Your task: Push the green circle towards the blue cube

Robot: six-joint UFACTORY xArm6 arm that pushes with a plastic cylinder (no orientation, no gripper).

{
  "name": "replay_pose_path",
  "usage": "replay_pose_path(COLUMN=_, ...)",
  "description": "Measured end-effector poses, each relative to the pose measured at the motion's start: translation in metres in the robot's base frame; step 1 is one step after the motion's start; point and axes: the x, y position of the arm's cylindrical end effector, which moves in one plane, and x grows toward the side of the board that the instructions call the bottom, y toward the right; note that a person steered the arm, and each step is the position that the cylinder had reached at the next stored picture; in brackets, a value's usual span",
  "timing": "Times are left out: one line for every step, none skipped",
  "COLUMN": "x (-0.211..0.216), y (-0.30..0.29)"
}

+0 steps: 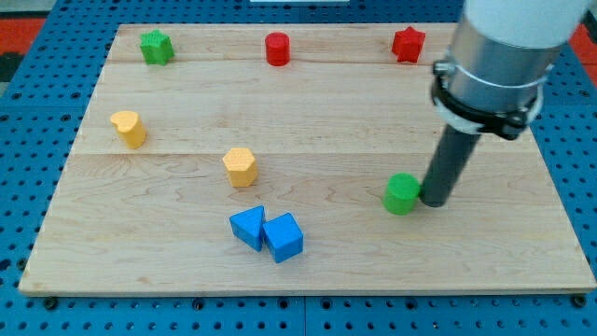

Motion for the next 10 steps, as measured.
replay_pose_path(x=-0.007, y=0.004)
replay_pose_path(x=-0.015, y=0.014)
replay_pose_path(x=-0.019, y=0.026)
replay_pose_path(x=-0.033, y=0.064)
replay_pose_path(x=-0.050, y=0.068)
replay_pose_path(x=-0.050, y=0.053)
replay_pose_path(x=-0.046, y=0.049)
replay_pose_path(x=-0.005, y=0.051)
replay_pose_path(x=0.009, y=0.003)
replay_pose_path(x=0.008, y=-0.032)
